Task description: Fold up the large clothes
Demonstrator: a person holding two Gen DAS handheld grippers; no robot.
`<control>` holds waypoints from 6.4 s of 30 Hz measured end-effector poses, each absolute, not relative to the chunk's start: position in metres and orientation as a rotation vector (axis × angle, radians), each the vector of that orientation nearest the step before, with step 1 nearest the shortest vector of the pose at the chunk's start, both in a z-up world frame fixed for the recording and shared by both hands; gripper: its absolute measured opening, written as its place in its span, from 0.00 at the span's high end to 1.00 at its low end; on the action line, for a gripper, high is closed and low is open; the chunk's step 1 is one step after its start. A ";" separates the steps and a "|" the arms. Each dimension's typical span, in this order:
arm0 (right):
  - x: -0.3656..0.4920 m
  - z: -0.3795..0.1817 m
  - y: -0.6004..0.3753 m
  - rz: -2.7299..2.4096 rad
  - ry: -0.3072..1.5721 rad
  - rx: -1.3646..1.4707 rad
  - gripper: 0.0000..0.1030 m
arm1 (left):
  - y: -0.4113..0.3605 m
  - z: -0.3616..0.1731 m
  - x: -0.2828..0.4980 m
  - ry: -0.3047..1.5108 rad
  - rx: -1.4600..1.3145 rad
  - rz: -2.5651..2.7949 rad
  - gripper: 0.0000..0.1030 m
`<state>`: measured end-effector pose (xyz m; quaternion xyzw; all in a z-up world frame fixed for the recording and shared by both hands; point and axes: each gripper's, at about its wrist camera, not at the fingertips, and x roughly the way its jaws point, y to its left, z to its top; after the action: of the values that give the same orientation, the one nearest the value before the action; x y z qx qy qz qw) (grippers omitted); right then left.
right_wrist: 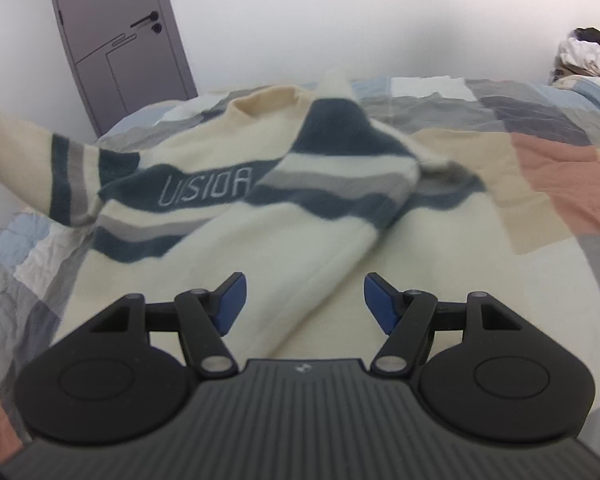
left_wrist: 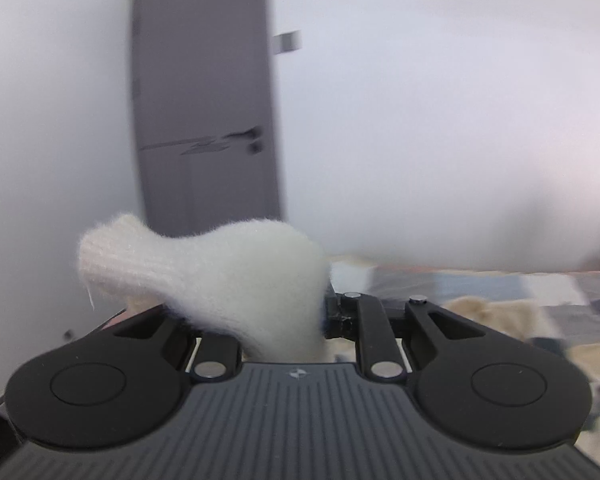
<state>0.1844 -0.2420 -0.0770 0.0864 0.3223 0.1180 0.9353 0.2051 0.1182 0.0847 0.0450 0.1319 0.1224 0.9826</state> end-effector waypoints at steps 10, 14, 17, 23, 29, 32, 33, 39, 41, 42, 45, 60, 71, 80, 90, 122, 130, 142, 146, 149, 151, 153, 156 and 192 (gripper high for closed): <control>0.168 -0.059 -0.318 0.124 0.596 0.308 0.34 | -0.068 -0.009 0.214 0.367 0.214 -0.086 0.79; 0.175 -0.064 -0.342 0.083 0.591 0.385 0.34 | -0.107 -0.079 0.227 0.488 0.242 -0.139 0.79; 0.181 -0.070 -0.356 0.069 0.581 0.447 0.34 | -0.107 -0.132 0.234 0.563 0.243 -0.110 0.79; 0.190 -0.082 -0.363 0.002 0.580 0.435 0.34 | -0.098 -0.168 0.245 0.634 0.174 -0.114 0.78; 0.198 -0.087 -0.357 0.031 0.583 0.433 0.34 | -0.088 -0.136 0.221 0.687 0.080 -0.197 0.40; 0.197 -0.085 -0.346 0.039 0.579 0.387 0.34 | -0.068 -0.122 0.190 0.721 0.029 -0.235 0.39; 0.196 -0.083 -0.342 0.042 0.575 0.365 0.34 | -0.059 -0.119 0.178 0.729 0.010 -0.231 0.38; 0.182 -0.068 -0.309 0.112 0.519 0.248 0.34 | 0.006 -0.107 0.113 0.751 -0.122 -0.111 0.38; 0.175 -0.062 -0.297 0.163 0.507 0.236 0.34 | 0.023 -0.109 0.099 0.761 -0.183 -0.097 0.38; 0.171 -0.060 -0.290 0.191 0.503 0.229 0.34 | 0.030 -0.111 0.091 0.763 -0.209 -0.102 0.38; 0.159 -0.058 -0.271 0.285 0.520 0.217 0.34 | 0.044 -0.123 0.075 0.763 -0.266 -0.105 0.38; 0.117 -0.061 -0.177 0.530 0.530 -0.044 0.34 | 0.078 -0.161 0.106 0.837 -0.384 -0.056 0.38; 0.139 -0.088 -0.167 0.439 0.589 -0.113 0.43 | 0.080 -0.163 0.105 0.842 -0.418 -0.056 0.38; 0.144 -0.068 -0.209 0.295 0.515 -0.027 0.82 | 0.080 -0.159 0.099 0.824 -0.423 -0.049 0.36; 0.194 -0.098 -0.271 0.090 0.672 0.270 0.82 | 0.092 -0.150 0.085 0.815 -0.530 -0.056 0.35; 0.133 -0.140 -0.368 0.027 0.903 0.937 0.20 | 0.135 -0.171 0.032 0.920 -0.863 0.077 0.35; 0.117 -0.095 -0.353 0.344 0.607 0.966 0.20 | 0.130 -0.174 0.029 0.922 -0.913 0.008 0.36; 0.147 -0.155 -0.346 0.001 0.891 0.860 0.39 | 0.125 -0.191 0.051 0.975 -0.910 0.008 0.76; 0.142 -0.147 -0.346 0.045 0.865 0.844 0.81 | 0.135 -0.181 0.045 0.910 -0.970 -0.019 0.86; 0.131 -0.132 -0.351 0.111 0.785 0.872 0.84 | 0.139 -0.164 0.036 0.838 -0.980 -0.059 0.87; 0.114 -0.115 -0.353 0.169 0.705 0.858 0.86 | 0.144 -0.151 0.029 0.796 -0.999 -0.086 0.88; 0.106 -0.097 -0.351 0.223 0.639 0.819 0.86 | 0.147 -0.137 0.022 0.747 -0.996 -0.097 0.88; 0.092 -0.081 -0.354 0.302 0.590 0.854 0.87 | 0.160 -0.115 0.009 0.679 -1.013 -0.122 0.89; 0.031 0.053 -0.394 0.518 0.365 0.902 0.92 | 0.211 0.014 -0.076 0.392 -1.029 -0.311 0.92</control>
<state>0.0310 -0.3936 0.0531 0.4283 0.1732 0.2460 0.8521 -0.0758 0.2108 0.0137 -0.4867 0.1855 -0.1471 0.8408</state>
